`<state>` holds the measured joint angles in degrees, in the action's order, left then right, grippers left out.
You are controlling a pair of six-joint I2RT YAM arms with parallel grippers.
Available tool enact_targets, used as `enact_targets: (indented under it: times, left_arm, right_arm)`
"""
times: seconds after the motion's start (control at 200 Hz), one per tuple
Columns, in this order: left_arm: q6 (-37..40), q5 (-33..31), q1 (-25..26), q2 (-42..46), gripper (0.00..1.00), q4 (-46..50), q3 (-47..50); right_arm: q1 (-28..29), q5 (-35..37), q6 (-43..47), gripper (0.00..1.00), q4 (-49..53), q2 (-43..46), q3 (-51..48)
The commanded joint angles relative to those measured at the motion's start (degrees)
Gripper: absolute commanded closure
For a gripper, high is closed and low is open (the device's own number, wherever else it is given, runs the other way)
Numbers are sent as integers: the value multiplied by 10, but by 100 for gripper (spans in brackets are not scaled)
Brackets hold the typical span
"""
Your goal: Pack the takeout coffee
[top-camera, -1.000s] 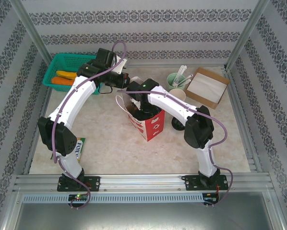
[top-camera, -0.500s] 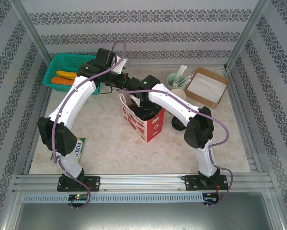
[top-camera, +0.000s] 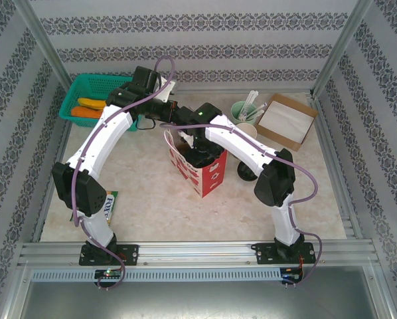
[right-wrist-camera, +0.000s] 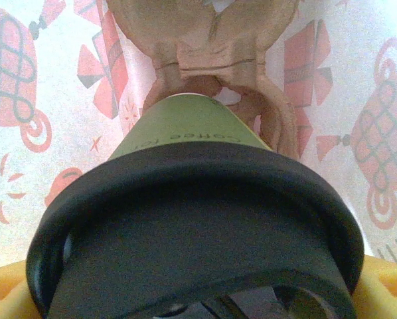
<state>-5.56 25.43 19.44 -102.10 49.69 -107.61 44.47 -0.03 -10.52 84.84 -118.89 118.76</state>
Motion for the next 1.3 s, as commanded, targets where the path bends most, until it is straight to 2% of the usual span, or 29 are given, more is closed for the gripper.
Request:
enact_targets:
  times: [0.0, 0.799, 1.294]
  left_arm:
    - [6, -6, 4, 14, 100, 9, -13]
    - [5, -6, 4, 11, 100, 10, -15]
    - [7, -11, 5, 10, 100, 11, -15]
  right_arm:
    - [0, 1, -3, 44, 20, 9, 2]
    - [0, 5, -1, 44, 25, 9, 13]
    - [-21, 40, -17, 45, 21, 12, 1]
